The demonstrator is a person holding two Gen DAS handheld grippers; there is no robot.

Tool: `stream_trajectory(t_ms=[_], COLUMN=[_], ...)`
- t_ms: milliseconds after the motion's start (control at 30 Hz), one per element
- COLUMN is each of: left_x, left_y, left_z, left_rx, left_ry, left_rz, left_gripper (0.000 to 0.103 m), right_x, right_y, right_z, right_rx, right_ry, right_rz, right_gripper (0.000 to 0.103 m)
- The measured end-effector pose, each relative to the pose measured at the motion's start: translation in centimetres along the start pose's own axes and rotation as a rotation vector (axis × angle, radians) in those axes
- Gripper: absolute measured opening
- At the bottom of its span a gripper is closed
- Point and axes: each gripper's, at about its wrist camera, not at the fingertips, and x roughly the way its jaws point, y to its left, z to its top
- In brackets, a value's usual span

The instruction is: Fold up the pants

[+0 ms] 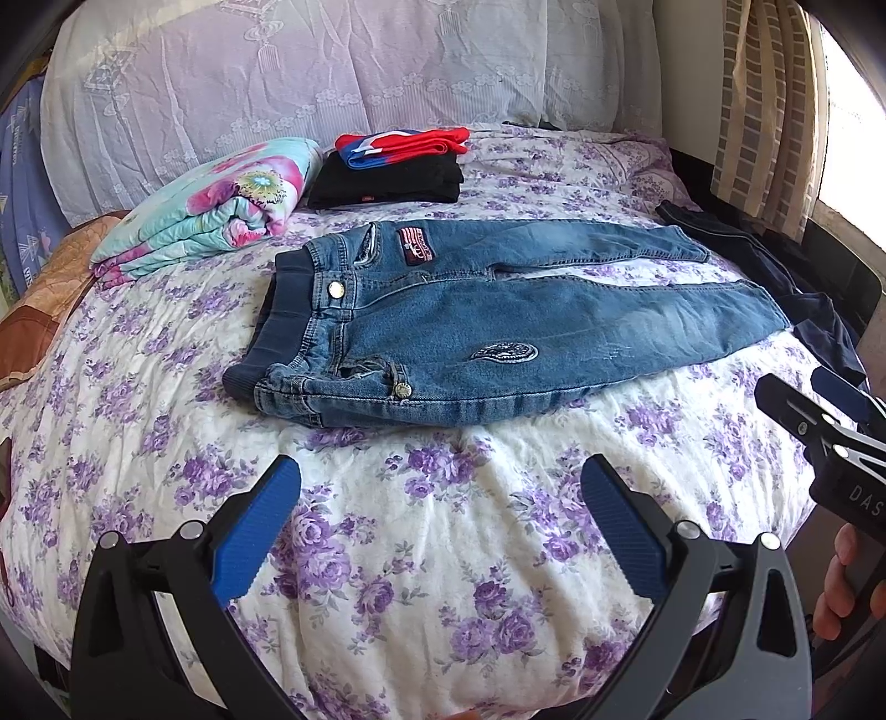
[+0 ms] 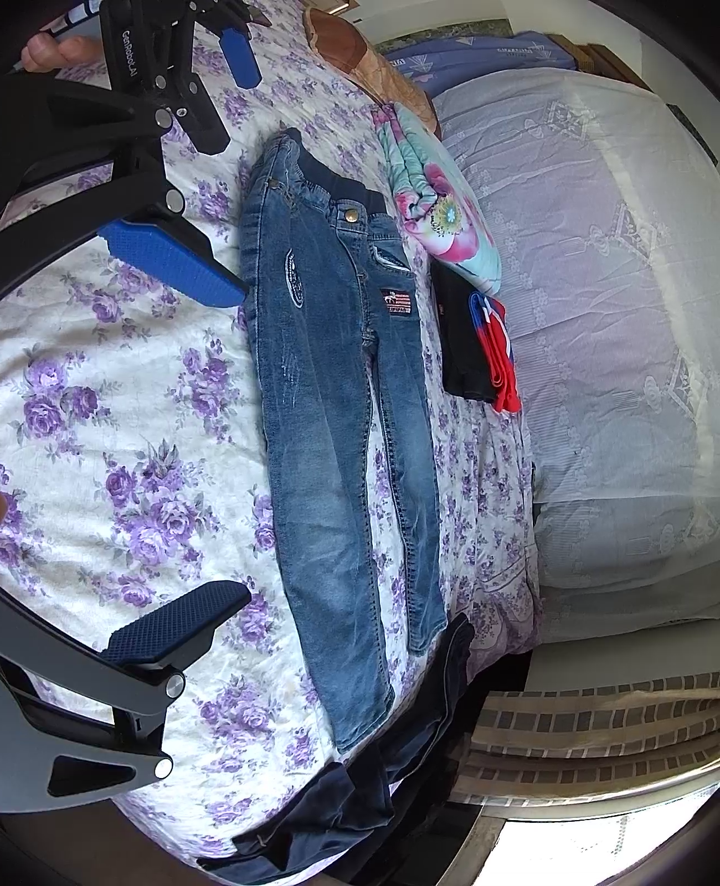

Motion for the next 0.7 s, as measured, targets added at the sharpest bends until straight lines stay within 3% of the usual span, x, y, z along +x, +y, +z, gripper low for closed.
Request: stream_trajectory(t_ms=[700], left_x=[-0.14], left_y=[-0.02], left_z=[0.18], left_rx=[0.001], left_ry=[0.002], left_rz=[-0.005], left_gripper=[0.099], right_x=[-0.01], right_y=[0.00], right_z=[0.00], right_rx=[0.000], right_ry=[0.000], right_rz=[-0.001], right_gripper=[0.100])
